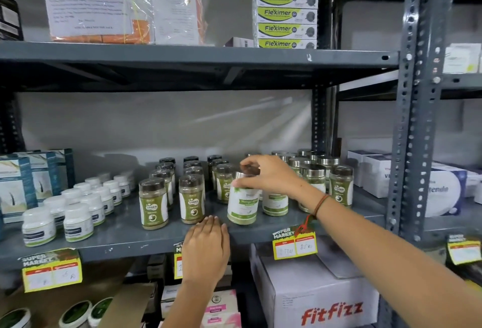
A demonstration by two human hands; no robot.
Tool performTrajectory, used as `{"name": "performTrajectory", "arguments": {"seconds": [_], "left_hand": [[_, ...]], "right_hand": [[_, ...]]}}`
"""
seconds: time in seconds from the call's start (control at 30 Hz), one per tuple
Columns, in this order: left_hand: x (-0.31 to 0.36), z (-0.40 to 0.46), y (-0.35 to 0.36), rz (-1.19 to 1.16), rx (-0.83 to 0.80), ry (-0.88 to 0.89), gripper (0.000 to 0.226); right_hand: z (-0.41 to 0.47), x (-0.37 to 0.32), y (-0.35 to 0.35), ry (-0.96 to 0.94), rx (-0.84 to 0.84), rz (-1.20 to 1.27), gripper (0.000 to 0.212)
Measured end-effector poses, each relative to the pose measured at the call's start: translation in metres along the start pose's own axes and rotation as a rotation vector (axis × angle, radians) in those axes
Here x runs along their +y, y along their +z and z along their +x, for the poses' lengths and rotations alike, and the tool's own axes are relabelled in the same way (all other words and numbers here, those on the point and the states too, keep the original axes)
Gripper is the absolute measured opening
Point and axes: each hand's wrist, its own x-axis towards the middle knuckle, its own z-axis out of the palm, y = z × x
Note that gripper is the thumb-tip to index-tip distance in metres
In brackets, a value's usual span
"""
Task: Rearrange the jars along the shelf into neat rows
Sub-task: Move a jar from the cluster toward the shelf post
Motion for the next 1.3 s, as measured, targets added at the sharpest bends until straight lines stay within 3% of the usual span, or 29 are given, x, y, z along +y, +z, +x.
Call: {"name": "performTrajectory", "arguments": {"seconds": [0.13, 0.27, 0.37, 0.5, 0.73, 1.3], "left_hand": [[0.001, 0.000, -0.001, -0.003, -0.002, -0.002, 0.045], [0.001, 0.000, -0.002, -0.007, -0.012, -0.012, 0.047], [0.001, 0.000, 0.000, -0.014, -0.013, -0.015, 0.047], [0.001, -0.001, 0.003, -0.015, 0.004, -0.025, 0.045], [0.005, -0.002, 0.004, 0.000, 0.042, -0.058, 0.046], [0.011, -0.001, 0.009, 0.050, 0.033, -0.131, 0.052]], "right_hand": [[-0.032, 0.019, -0.044, 0.067, 0.046, 0.031, 0.065], [-0.053, 0.053, -0.087, 0.167, 0.102, -0.068, 0.073], [-0.063, 0.084, -0.113, 0.248, 0.116, -0.205, 0.063], [-0.066, 0.123, -0.136, 0.321, 0.124, -0.433, 0.074], [-0.058, 0.159, -0.139, 0.329, 0.096, -0.670, 0.069], [-0.038, 0.182, -0.140, 0.325, -0.126, -0.853, 0.071]]}}
